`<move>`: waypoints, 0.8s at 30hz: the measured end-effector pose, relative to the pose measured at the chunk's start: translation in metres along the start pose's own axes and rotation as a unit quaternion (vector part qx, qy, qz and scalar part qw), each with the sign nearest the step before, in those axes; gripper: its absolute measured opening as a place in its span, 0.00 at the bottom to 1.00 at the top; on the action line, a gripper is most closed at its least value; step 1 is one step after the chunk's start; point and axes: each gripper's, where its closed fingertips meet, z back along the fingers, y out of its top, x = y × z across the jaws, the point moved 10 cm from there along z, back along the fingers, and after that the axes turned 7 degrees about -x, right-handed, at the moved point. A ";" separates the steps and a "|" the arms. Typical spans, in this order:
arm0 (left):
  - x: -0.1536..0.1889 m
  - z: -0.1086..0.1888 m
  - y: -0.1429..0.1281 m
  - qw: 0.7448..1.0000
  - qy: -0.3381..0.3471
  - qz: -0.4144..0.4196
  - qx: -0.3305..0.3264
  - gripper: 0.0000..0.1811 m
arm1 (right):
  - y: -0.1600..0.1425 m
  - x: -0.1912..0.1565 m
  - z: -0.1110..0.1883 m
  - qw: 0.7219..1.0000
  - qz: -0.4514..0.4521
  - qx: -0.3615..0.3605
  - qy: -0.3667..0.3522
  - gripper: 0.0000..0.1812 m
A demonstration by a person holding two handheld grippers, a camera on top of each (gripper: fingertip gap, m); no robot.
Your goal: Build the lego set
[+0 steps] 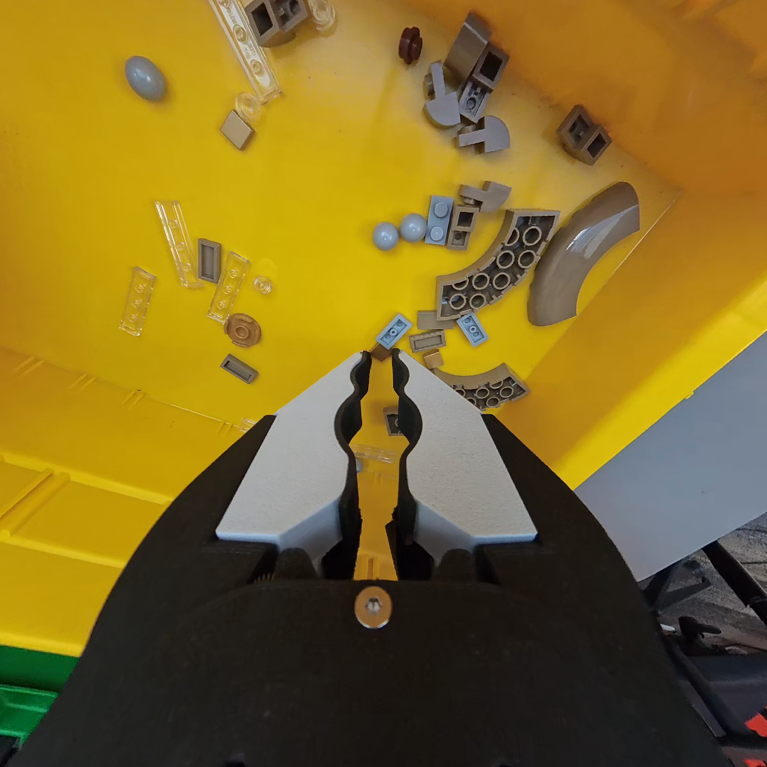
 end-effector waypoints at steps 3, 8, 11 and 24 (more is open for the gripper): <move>-0.001 0.000 -0.002 1.000 -0.005 0.014 0.007 0.05 | 0.000 0.000 0.000 1.000 0.001 0.000 0.002 0.13; -0.002 0.005 -0.007 0.999 0.012 0.037 0.018 0.05 | 0.001 0.000 0.001 1.000 -0.001 0.003 0.001 0.13; -0.002 0.018 -0.012 0.997 0.027 0.057 0.034 0.05 | 0.001 0.001 0.001 1.000 -0.002 0.005 0.001 0.13; 0.030 0.102 -0.003 0.974 0.116 0.082 0.178 0.03 | 0.007 0.000 0.004 1.000 0.000 0.019 0.008 0.13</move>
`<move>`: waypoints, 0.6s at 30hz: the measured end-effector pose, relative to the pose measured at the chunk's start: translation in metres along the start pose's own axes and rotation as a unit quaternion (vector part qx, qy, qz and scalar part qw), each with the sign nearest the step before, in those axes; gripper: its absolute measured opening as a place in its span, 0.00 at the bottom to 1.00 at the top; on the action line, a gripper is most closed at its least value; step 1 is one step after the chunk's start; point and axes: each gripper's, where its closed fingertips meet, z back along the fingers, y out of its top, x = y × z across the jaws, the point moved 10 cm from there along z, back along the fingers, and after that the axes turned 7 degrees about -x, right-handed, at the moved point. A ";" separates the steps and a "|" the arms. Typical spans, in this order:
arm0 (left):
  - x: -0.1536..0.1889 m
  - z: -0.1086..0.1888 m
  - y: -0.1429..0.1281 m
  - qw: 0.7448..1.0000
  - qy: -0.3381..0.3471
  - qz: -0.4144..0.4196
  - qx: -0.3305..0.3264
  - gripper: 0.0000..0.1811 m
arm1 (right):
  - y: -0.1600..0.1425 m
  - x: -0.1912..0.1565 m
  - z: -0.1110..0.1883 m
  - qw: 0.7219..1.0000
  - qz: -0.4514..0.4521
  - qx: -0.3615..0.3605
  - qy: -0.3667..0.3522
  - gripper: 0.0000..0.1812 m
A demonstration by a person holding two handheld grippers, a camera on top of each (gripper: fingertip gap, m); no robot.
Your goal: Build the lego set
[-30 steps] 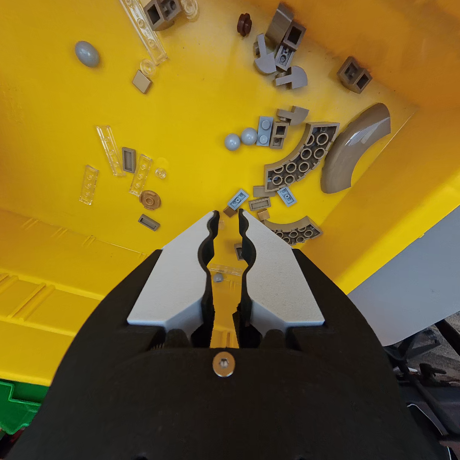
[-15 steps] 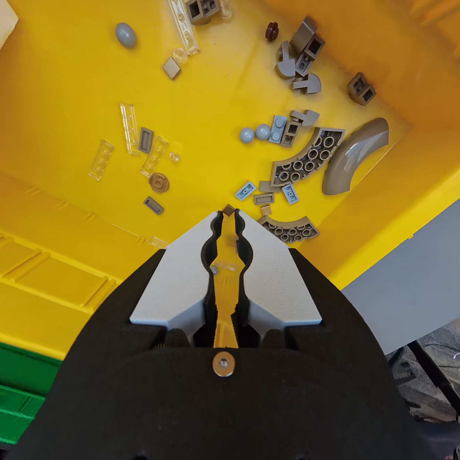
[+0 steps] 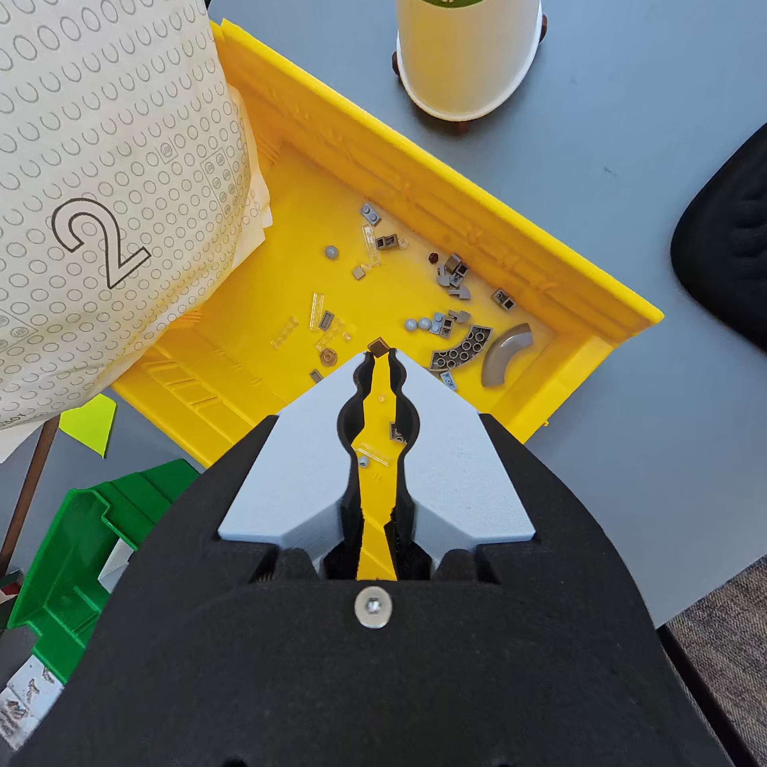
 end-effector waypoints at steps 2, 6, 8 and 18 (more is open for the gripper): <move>0.002 -0.001 0.000 1.000 0.003 0.000 -0.011 0.03 | 0.001 0.000 0.001 1.000 0.000 0.004 0.000 0.13; 0.008 0.002 0.008 1.000 0.005 -0.009 -0.005 0.03 | 0.003 0.002 0.003 1.000 -0.002 0.008 -0.001 0.13; 0.013 0.008 0.016 1.000 0.006 -0.016 0.007 0.03 | 0.003 0.002 0.003 1.000 -0.005 0.009 0.000 0.13; 0.129 0.026 0.148 0.967 -0.073 -0.183 0.159 0.03 | 0.001 0.000 0.000 1.000 0.002 -0.001 0.006 0.13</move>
